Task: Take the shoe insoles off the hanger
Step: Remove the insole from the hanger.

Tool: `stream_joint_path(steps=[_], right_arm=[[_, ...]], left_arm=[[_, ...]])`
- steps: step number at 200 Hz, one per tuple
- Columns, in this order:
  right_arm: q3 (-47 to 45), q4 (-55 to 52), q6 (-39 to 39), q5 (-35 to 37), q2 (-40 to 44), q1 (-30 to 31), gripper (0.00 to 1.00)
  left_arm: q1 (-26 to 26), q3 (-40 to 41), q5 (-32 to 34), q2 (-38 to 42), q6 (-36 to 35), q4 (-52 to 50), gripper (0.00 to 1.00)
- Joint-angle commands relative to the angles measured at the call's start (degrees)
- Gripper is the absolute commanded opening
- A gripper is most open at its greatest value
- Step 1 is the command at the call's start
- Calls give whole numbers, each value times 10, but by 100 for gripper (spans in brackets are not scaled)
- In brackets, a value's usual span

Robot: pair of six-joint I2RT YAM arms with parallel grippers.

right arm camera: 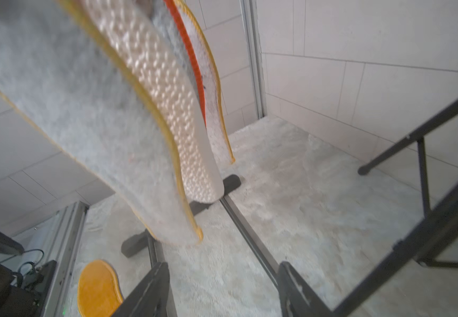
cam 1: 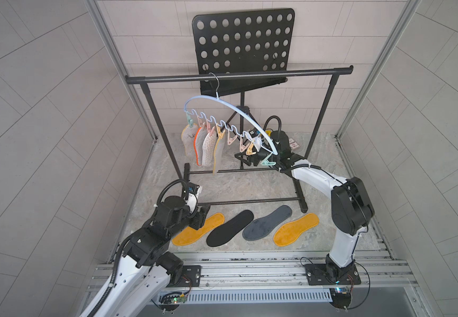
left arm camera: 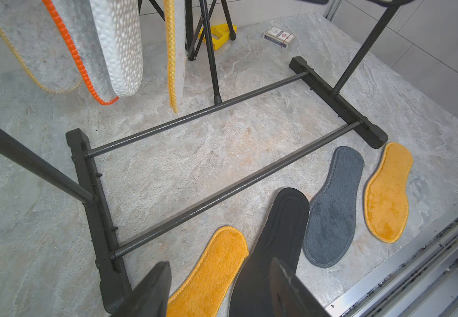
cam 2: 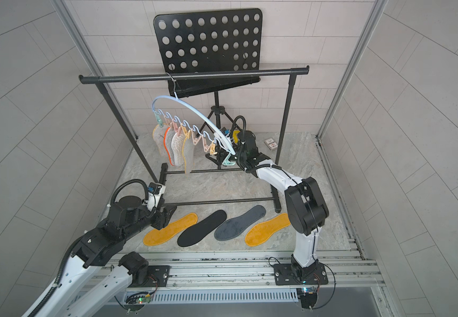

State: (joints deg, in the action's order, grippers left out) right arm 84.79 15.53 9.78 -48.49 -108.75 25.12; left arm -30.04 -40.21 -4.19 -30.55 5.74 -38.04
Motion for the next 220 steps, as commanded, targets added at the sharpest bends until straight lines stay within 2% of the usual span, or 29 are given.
stream_joint_path(steps=[1, 47, 125, 193, 220], right_arm=[[57, 92, 64, -77, -40, -4, 68], [145, 75, 67, -131, -76, 3, 72], [163, 54, 61, -200, -66, 43, 70], [108, 121, 110, -202, -44, 68, 58], [103, 176, 161, -195, -54, 67, 44]], left_arm=[[-3, 2, 4, 5, 1, 0, 63], [-4, 2, -4, -6, 0, 1, 63], [-4, 1, -12, -20, -2, 4, 63], [-5, 2, -17, -17, -3, 5, 63], [-5, 1, -17, -19, -3, 4, 63]])
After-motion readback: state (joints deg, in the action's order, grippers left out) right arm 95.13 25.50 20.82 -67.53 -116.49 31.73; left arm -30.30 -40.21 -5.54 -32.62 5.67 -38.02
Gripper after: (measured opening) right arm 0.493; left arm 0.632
